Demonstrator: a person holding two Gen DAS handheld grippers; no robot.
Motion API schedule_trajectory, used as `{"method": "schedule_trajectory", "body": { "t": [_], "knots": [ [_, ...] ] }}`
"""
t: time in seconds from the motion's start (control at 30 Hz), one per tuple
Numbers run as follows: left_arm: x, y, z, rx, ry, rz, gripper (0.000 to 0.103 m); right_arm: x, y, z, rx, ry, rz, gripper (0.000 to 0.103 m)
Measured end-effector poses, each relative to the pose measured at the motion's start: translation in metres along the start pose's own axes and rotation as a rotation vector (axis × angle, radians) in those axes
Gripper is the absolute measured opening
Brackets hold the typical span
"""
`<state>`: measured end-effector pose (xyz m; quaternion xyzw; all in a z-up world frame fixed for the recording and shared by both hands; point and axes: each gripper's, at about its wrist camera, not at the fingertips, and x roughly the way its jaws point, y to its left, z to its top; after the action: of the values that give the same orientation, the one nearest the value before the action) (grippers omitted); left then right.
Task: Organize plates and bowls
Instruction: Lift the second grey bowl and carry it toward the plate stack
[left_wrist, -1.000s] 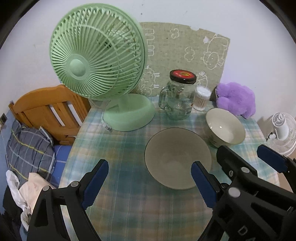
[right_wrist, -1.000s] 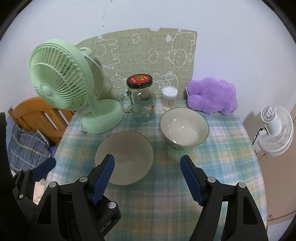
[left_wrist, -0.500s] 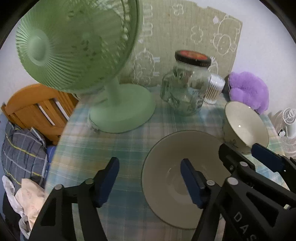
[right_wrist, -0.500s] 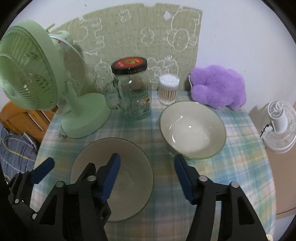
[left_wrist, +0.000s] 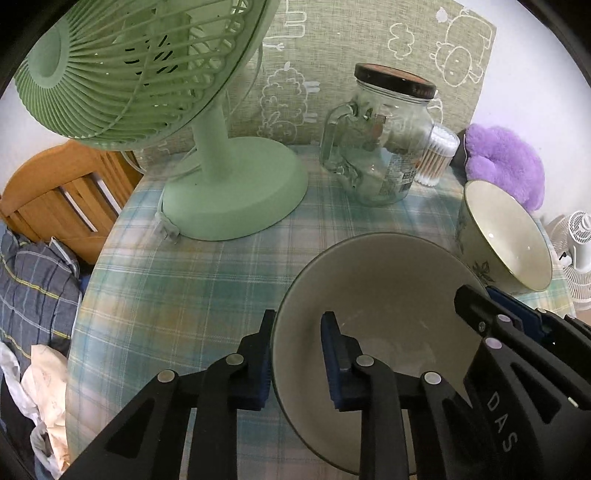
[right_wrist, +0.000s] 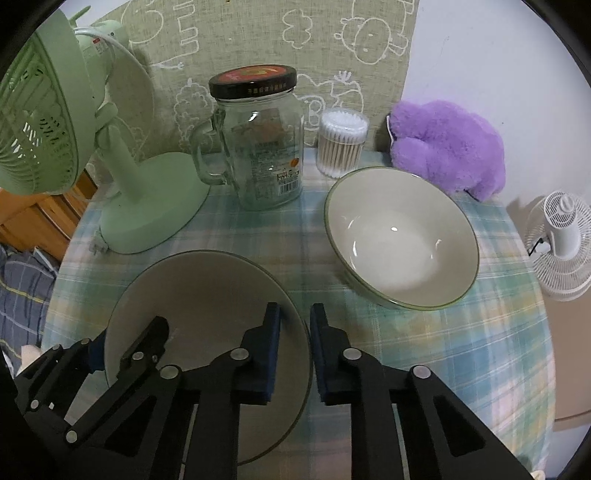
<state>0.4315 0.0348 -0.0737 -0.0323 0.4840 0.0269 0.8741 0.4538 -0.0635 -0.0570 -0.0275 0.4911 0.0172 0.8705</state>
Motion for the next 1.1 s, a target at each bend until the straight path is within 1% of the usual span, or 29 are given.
{"method": "schedule_trajectory", "body": {
  "t": [0.27, 0.57, 0.8, 1.1],
  "knots": [
    [-0.005, 0.0, -0.002, 0.01, 0.006, 0.008, 0.022, -0.007, 0.0, -0.003, -0.007, 0.003, 0.005, 0.019],
    [-0.028, 0.001, -0.007, -0.009, -0.004, 0.004, 0.022, -0.031, 0.002, -0.006, -0.022, -0.003, -0.002, 0.018],
    [-0.056, -0.001, -0.008, -0.01, -0.027, 0.01, 0.022, -0.057, -0.001, -0.009, -0.02, -0.021, 0.006, 0.018],
    [-0.103, -0.004, -0.016, -0.016, -0.066, 0.027, 0.022, -0.103, -0.006, -0.017, -0.018, -0.053, 0.024, 0.018]
  ]
}}
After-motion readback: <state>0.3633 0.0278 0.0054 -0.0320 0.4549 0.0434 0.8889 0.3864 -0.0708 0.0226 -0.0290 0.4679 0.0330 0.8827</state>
